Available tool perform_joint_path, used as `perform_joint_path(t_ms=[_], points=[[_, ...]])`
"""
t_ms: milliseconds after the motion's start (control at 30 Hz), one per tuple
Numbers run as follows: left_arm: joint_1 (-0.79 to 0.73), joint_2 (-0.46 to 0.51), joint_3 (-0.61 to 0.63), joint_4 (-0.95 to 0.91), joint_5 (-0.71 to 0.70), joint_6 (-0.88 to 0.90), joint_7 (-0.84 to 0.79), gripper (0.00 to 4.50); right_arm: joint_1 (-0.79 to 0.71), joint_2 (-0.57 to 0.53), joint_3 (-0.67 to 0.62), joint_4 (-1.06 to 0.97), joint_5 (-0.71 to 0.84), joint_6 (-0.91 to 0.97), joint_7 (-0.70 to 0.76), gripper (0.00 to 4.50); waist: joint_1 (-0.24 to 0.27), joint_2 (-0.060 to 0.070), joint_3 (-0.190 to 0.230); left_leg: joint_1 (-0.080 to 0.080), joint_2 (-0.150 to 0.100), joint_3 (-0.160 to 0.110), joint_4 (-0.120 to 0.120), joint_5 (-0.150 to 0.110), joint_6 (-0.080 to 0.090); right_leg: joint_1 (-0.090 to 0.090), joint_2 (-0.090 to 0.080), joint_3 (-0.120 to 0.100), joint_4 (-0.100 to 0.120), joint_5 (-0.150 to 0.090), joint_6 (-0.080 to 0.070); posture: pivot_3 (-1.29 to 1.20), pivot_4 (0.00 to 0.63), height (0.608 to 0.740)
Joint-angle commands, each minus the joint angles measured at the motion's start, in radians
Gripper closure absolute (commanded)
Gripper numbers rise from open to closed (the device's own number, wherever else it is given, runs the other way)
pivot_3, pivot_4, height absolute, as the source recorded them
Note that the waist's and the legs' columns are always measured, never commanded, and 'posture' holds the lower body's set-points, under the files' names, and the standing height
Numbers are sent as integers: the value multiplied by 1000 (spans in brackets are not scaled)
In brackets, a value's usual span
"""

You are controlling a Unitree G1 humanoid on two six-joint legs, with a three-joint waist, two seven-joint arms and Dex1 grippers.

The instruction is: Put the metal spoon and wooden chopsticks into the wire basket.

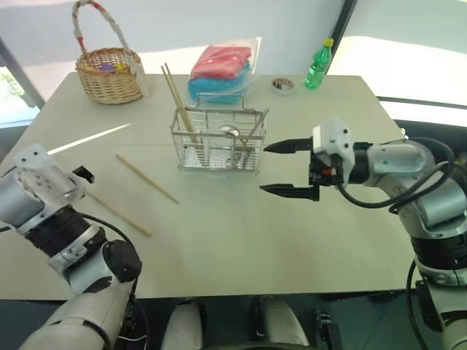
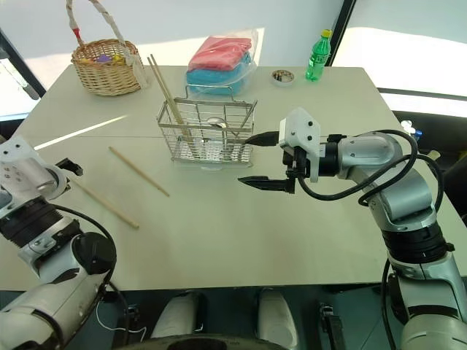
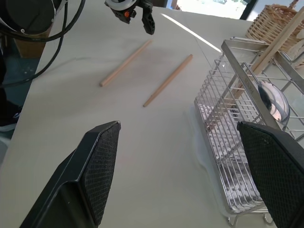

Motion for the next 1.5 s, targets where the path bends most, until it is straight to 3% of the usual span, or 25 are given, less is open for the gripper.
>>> perform_joint_path(t_ms=[33, 367, 467, 667, 700, 1000, 1133, 1267, 1400, 1500], points=[[-41, 15, 2, 65, 30, -1, -7, 0, 2, -2, -27, -42, 14, -9, -10, 435, 1, 0, 0, 0, 0, 0, 0, 0, 0, 0, 0, 0, 0, 0, 0, 0, 150, 723], [-116, 100, -21, 414, 32, -189, -7, 0, 36, -4, -49, -77, 28, 9, -61, 435, -1, 0, 0, 0, 0, 0, -1, 0, 0, -1, 0, 0, 1, 0, 0, 0, 150, 723], [-135, 106, 4, 477, 20, -221, 6, 806, 47, -10, -57, -88, 34, 17, -69, 393, -1, 0, 0, 0, 0, 0, -1, 0, 0, -1, -1, -1, 1, 0, 0, 0, 150, 723], [-159, 103, 31, 542, -2, -250, 30, 3687, 56, -17, -74, -99, 42, 39, -84, 393, 8, 0, 0, 0, -1, 0, -1, 0, 0, -1, -2, -1, 1, 0, 0, 0, 150, 723], [-164, 100, 42, 547, -5, -253, 38, 4329, 54, -19, -79, -100, 48, 46, -87, 393, 11, 0, 0, 0, -1, 1, -1, 0, 0, -1, -2, -1, 1, 0, 0, 0, 150, 723], [-167, 93, 112, 535, -31, -267, 103, 4423, 68, -46, -96, -105, 64, 57, -82, 393, 20, 0, 0, 0, -1, 1, -1, 0, 0, -1, -2, -1, 0, 0, 0, 0, 150, 723], [-162, 140, 71, 533, -52, -321, 67, 4423, 75, -54, -100, -105, 71, 57, -81, 393, 19, 0, 0, 0, -1, 1, -1, 0, 0, -1, -2, -1, 1, 0, 1, 0, 150, 723], [-186, 240, -75, 548, -83, -492, -102, 4423, 72, -58, -100, -95, 66, 51, -81, 393, 15, -3, 1, -1, 0, 1, -1, 0, -1, -3, -1, -2, 1, 0, 1, 0, 150, 723], [-273, 333, -220, 554, -134, -812, -365, 4423, 61, -55, -103, -79, 60, 49, -89, 393, 19, -4, 1, -3, 0, 2, -1, 0, -1, -4, -2, -2, 0, 1, 0, 0, 150, 723], [-360, 349, -301, 539, -188, -1014, -560, 4423, 65, -54, -104, -82, 61, 50, -93, 393, 26, -5, 1, -10, 0, 1, 1, 0, -2, -7, -2, -3, -1, 1, -1, 0, 150, 723]])
